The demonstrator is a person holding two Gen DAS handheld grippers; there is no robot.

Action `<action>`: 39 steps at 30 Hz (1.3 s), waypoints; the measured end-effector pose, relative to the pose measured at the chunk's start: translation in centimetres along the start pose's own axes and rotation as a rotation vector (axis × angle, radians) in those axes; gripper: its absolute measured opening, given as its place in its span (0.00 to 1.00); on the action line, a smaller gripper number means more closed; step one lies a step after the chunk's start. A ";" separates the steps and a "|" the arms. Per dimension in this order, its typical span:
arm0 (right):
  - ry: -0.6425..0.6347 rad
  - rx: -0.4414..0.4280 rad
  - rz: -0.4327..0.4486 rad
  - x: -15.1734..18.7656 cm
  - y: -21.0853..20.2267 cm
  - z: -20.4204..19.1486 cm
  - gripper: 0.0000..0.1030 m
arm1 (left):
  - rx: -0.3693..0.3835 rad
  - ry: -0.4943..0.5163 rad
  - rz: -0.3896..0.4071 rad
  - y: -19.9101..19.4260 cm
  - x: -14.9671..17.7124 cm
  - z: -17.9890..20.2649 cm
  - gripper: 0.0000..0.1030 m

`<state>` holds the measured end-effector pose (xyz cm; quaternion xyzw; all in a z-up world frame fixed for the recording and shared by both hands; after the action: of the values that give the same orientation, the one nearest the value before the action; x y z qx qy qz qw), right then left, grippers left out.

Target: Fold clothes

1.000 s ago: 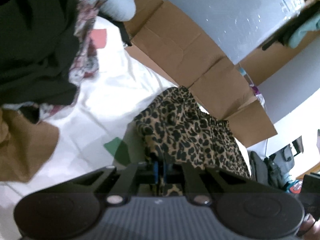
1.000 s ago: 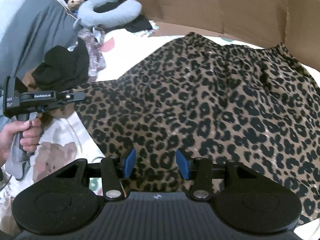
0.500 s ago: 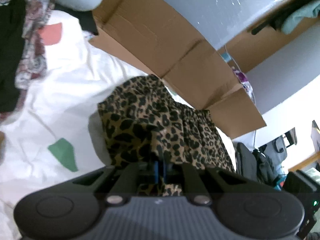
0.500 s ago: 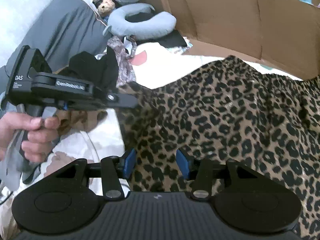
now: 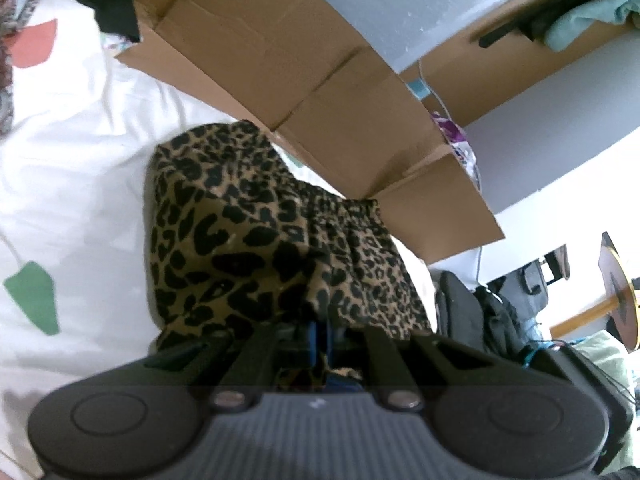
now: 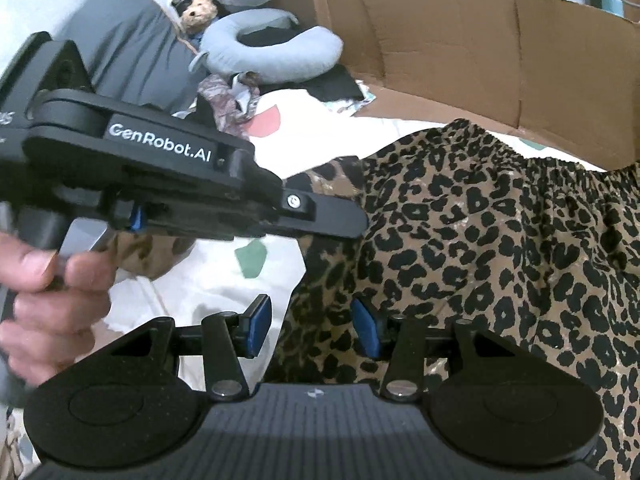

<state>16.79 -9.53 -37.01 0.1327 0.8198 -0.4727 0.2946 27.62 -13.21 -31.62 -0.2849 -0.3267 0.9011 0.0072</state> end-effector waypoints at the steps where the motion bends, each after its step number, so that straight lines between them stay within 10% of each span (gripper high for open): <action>1: -0.001 0.014 0.010 -0.2 0.0 0.1 0.50 | 0.005 0.001 -0.002 0.1 0.0 0.3 0.05; 11: -0.013 0.172 0.109 -1.9 -0.5 1.8 0.48 | 0.037 0.015 0.000 0.7 0.1 2.7 0.05; 18: 0.030 0.173 0.144 -2.7 -1.0 2.9 0.03 | 0.071 0.033 0.035 -0.1 0.0 4.7 0.08; 26: 0.023 0.156 0.123 -3.0 -3.9 5.0 0.02 | 0.051 0.033 0.198 -3.0 -1.2 4.7 0.19; 39: 0.195 0.266 0.137 -1.7 -8.7 13.1 0.01 | -0.162 -0.039 0.017 1.5 3.1 -1.8 0.19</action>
<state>18.44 -25.13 -34.88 0.2713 0.7638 -0.5407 0.2252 26.20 -12.65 -35.23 -0.2697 -0.3961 0.8772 -0.0301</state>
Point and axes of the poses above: each gripper's, at about its wrist camera, not at the fingertips, and y roughly the way its jaws point, z to its right, x to its underside, the point moved 8 cm from there along y, roughly the way its jaws point, and after that the axes turned 8 degrees about y, right-handed, at the moved point
